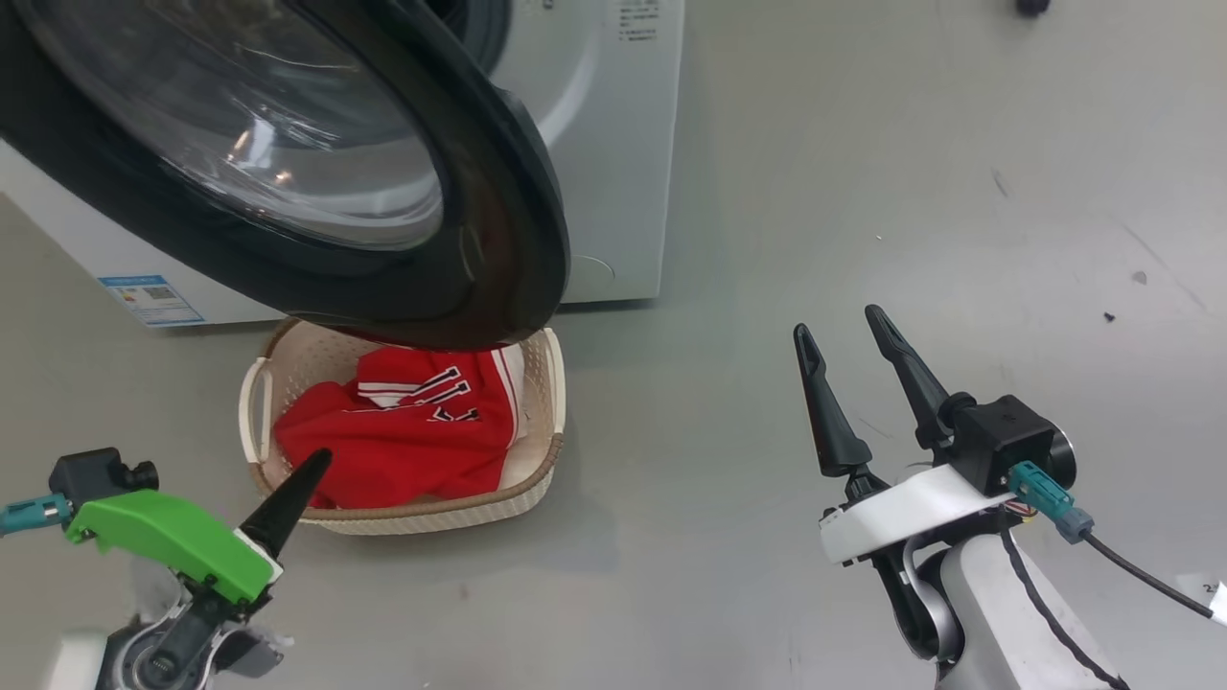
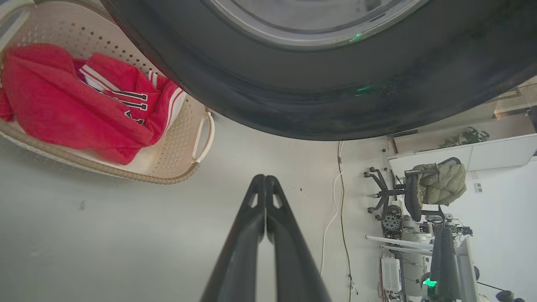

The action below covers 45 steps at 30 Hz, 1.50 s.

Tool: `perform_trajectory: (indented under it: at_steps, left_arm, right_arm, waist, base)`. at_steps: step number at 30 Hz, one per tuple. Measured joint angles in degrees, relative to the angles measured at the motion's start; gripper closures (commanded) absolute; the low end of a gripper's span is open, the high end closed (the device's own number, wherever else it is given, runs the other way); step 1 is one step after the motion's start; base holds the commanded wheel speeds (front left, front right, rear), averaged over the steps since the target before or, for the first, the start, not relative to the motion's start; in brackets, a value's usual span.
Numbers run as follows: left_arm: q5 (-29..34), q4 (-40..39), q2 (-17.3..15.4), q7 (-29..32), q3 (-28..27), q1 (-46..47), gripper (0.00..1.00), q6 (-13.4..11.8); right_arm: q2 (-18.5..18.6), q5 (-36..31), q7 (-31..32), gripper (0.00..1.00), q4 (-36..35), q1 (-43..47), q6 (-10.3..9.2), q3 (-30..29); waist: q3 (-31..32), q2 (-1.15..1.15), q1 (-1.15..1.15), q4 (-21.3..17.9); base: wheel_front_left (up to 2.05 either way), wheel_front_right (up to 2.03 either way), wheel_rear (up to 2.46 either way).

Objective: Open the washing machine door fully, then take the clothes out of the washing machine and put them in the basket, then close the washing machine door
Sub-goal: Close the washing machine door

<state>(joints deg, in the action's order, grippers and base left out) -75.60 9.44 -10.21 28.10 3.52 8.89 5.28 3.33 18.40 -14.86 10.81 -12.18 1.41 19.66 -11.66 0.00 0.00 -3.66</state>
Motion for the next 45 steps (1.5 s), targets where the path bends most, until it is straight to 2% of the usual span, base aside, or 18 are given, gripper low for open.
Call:
perform_trajectory:
  at_steps: [5,10,18,32,33,34,35,36,37,45]
  left_arm:
    - [8.64,-0.24,-2.7,-4.05,1.9,-1.74,1.0,1.09]
    - [16.3,-1.35,-5.06,-9.09,2.83,-3.71,1.0,1.16]
    - [28.19,-4.21,-8.0,-19.2,4.33,-7.04,1.0,1.63]
    - [36.53,-5.95,-7.43,-33.17,7.35,-11.34,1.0,1.65]
    - [37.29,-6.02,-7.45,-34.1,7.54,-11.35,0.81,1.65]
    - [38.41,-6.01,-7.48,-34.93,7.6,-11.37,0.81,1.65]
    - [38.95,-5.95,-7.49,-35.52,7.67,-11.41,0.53,1.65]
    - [39.5,-5.86,-7.53,-36.13,7.79,-11.55,0.08,1.65]
    - [39.98,-5.64,-7.55,-36.62,7.94,-11.68,0.0,1.65]
    - [40.91,-3.87,-6.91,-39.38,9.25,-13.33,0.0,1.65]
  right_arm:
    - [0.12,-0.03,-0.01,0.0,0.29,2.13,0.0,-1.33]
    - [0.09,-0.03,-0.01,0.0,0.49,3.88,0.05,-1.88]
    - [-0.03,-0.04,0.0,0.0,0.57,5.95,0.87,-1.97]
    - [-0.13,-0.37,0.0,0.0,0.38,6.93,1.49,-1.91]
    - [-0.13,-0.38,0.0,0.0,0.36,6.94,1.49,-1.91]
    - [-0.13,-0.38,0.0,0.0,0.36,6.95,1.49,-1.92]
    - [-0.13,-0.38,0.0,0.0,0.35,6.96,1.51,-1.92]
    - [-0.13,-0.38,0.0,0.0,0.33,6.97,1.54,-1.92]
    - [-0.13,-0.4,0.0,0.0,0.32,6.98,1.55,-1.92]
    - [-0.14,-0.41,0.0,0.0,0.21,6.99,2.02,-1.94]
  waist:
    - [2.64,0.0,0.0,3.02]
    - [5.39,0.0,0.0,5.76]
    - [8.95,0.0,0.0,9.27]
    - [11.05,0.0,0.0,11.77]
    - [11.06,0.0,0.0,11.79]
    - [11.08,0.0,0.0,11.81]
    - [11.09,0.0,0.0,11.82]
    - [11.09,0.0,0.0,11.82]
    - [11.1,0.0,0.0,11.82]
    - [11.14,0.0,0.0,11.58]
  base:
    - [0.0,0.0,0.0]
    - [0.0,0.0,0.0]
    - [0.0,0.0,0.0]
    - [0.0,0.0,0.0]
    - [0.0,0.0,0.0]
    - [0.0,0.0,0.0]
    - [0.0,0.0,0.0]
    - [0.0,0.0,0.0]
    - [0.0,0.0,0.0]
    - [0.0,0.0,0.0]
